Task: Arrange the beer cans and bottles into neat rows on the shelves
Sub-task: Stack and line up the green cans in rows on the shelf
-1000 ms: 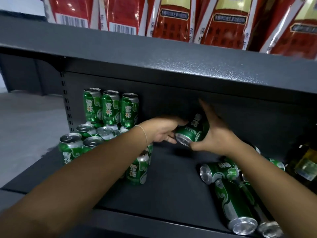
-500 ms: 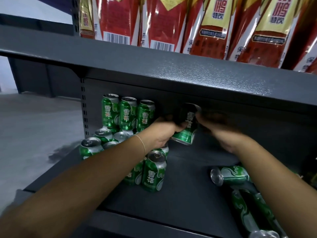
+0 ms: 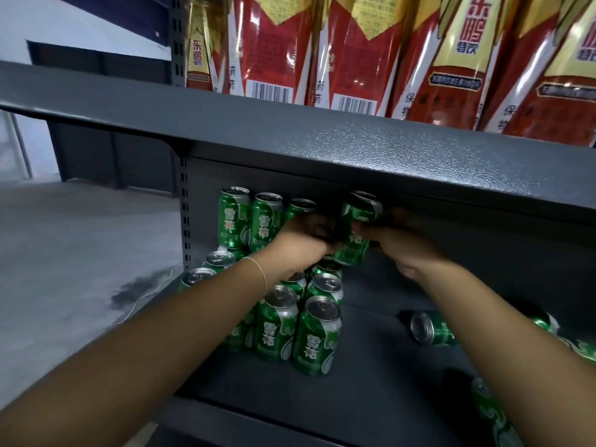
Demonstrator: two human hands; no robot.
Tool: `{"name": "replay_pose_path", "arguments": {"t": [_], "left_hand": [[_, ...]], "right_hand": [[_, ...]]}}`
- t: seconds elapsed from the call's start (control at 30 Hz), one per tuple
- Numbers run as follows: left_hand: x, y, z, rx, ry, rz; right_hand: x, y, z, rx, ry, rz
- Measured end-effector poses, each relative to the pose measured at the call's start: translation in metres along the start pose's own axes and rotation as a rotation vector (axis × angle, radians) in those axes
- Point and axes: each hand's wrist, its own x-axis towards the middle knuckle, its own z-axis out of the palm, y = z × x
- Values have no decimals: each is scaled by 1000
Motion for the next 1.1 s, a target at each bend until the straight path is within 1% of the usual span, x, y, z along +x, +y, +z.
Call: {"name": "replay_pose_path", "arguments": {"t": [0.1, 0.17, 0.23, 0.3, 0.4, 0.6, 0.73, 0.87, 1.1], "left_hand": [[1, -6, -14, 150, 35, -32], [1, -6, -19, 272, -5, -75], [0, -7, -22, 319, -24, -98], [-3, -12, -25, 316, -18, -112], [-10, -18, -28, 276, 36, -111], [-10, -23, -26, 295, -96, -108], [-8, -26, -23, 278, -82, -115], [-11, -23, -19, 282, -88, -98], [-12, -25, -17, 241, -81, -107]], "right_hand": [[12, 9, 9, -31, 49, -39], [18, 15, 15, -50, 76, -37], [21, 19, 20, -83, 84, -45], [22, 23, 26, -128, 82, -51], [23, 29, 31, -174, 80, -52], [21, 35, 35, -201, 80, -14], [18, 36, 36, -202, 86, -18], [17, 35, 37, -271, 103, -21], [14, 34, 37, -311, 119, -3]]}}
